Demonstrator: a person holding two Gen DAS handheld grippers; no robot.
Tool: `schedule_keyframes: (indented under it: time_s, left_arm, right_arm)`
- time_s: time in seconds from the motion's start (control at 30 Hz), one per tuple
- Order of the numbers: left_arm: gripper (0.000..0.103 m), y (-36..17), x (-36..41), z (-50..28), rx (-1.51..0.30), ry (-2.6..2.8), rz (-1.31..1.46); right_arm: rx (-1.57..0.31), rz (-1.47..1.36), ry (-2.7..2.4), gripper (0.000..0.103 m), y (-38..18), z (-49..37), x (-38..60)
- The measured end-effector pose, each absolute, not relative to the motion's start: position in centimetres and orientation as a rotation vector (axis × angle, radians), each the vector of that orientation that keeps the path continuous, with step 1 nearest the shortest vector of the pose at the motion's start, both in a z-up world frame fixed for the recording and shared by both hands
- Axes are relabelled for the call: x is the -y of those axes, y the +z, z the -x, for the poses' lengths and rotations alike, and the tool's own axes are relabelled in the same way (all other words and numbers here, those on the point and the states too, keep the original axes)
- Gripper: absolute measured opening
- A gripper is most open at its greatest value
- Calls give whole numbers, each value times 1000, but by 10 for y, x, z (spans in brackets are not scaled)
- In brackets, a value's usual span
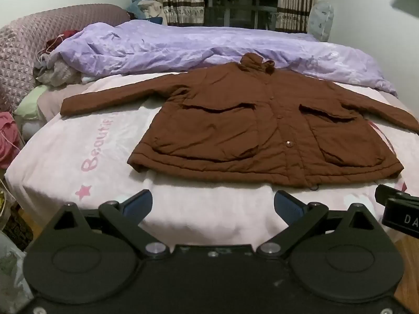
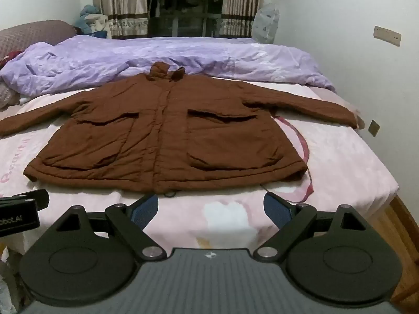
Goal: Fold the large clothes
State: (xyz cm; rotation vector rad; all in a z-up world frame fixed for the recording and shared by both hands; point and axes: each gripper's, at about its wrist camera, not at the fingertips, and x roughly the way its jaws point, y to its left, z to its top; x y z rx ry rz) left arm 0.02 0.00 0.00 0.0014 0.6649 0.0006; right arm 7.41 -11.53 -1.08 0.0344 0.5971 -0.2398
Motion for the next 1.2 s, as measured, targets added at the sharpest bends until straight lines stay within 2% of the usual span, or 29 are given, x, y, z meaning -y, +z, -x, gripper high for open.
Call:
schedule_keyframes:
  time_s: [1.2]
  left_arm:
    - [102,-2,-1,0,-674,6,4]
  right_arm:
    - [-596,-35,-241,103,-12,-73,116]
